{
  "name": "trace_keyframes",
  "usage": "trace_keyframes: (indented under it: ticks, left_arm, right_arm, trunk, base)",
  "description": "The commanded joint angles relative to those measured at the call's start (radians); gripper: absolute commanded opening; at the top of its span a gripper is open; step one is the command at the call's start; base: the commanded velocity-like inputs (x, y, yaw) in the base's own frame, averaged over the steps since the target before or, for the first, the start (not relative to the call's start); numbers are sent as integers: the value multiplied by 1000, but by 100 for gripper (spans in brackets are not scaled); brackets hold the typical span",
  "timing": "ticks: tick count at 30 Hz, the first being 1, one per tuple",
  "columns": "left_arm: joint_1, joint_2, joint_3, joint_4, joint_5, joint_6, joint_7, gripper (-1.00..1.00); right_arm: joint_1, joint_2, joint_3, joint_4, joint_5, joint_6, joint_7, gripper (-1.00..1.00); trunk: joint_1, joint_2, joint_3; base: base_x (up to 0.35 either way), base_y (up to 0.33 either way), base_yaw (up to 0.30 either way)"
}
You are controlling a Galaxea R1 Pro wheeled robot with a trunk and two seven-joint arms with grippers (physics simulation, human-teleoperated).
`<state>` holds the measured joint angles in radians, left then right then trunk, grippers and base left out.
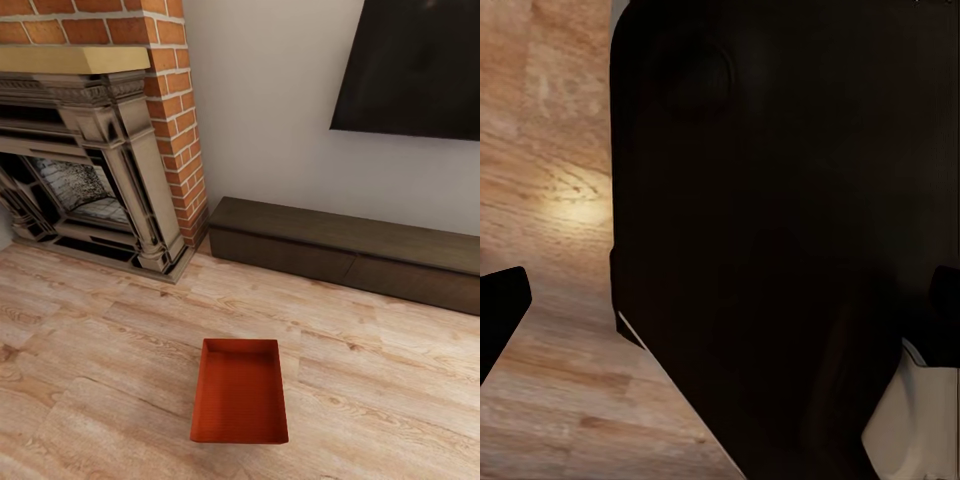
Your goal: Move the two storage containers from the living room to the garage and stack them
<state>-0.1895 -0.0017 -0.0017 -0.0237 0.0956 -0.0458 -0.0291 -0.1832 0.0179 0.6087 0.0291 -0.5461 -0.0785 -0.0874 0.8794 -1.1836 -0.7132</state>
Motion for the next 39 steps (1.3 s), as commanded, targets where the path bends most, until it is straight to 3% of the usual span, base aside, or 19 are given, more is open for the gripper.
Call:
trace_keyframes:
  ticks: [1, 10, 15, 18, 21, 23, 27, 32, 34, 39]
  left_arm:
    - [-1, 0, 1, 1, 11, -3, -3, 100]
    - [-1, -3, 6, 0, 14, -2, -2, 100]
    - [-1, 11, 9, -133, 16, 20, 0, 100]
    - [-3, 12, 9, -225, 17, 86, -1, 100]
    - [-3, 13, 9, -351, 18, 209, 0, 100]
    - [-4, 15, 9, -455, 17, 286, 0, 100]
    - [-6, 14, 9, -565, 17, 335, 0, 100]
    - [-16, -2, 10, -602, 22, 379, 1, 100]
    - [-27, -20, 10, -609, 22, 414, 1, 100]
    - [-128, -60, 10, -609, 22, 462, 3, 100]
  right_arm:
    - [-1, 0, 7, 3, -14, -6, 3, 100]
    - [-1, 3, 9, -1, -12, -5, 9, 100]
    - [-1, 4, 13, -33, -13, 1, 5, 100]
    - [-2, -4, 14, -115, -9, 12, 3, 100]
    - [-1, -38, 13, -223, -7, 56, 1, 100]
    - [3, -75, 11, -306, -7, 109, 0, 100]
    - [-8, -115, 6, -393, -9, 162, -4, 100]
    - [-106, -121, 5, -427, -9, 191, -27, 100]
    - [-158, -119, 5, -430, -9, 226, -47, 100]
    - [-284, -117, 5, -425, -9, 288, -73, 100]
  trunk:
    - [0, 0, -1]
    - [0, 0, -1]
    - [0, 0, -1]
    - [0, 0, -1]
    - [0, 0, -1]
    - [0, 0, -1]
    - [0, 0, -1]
    - [0, 0, -1]
    - [0, 0, -1]
    - [0, 0, -1]
  base:
    - [0, 0, 0]
    - [0, 0, 0]
    - [0, 0, 0]
    - [0, 0, 0]
    - [0, 0, 0]
    - [0, 0, 0]
    - [0, 0, 0]
    - [0, 0, 0]
    - [0, 0, 0]
    - [0, 0, 0]
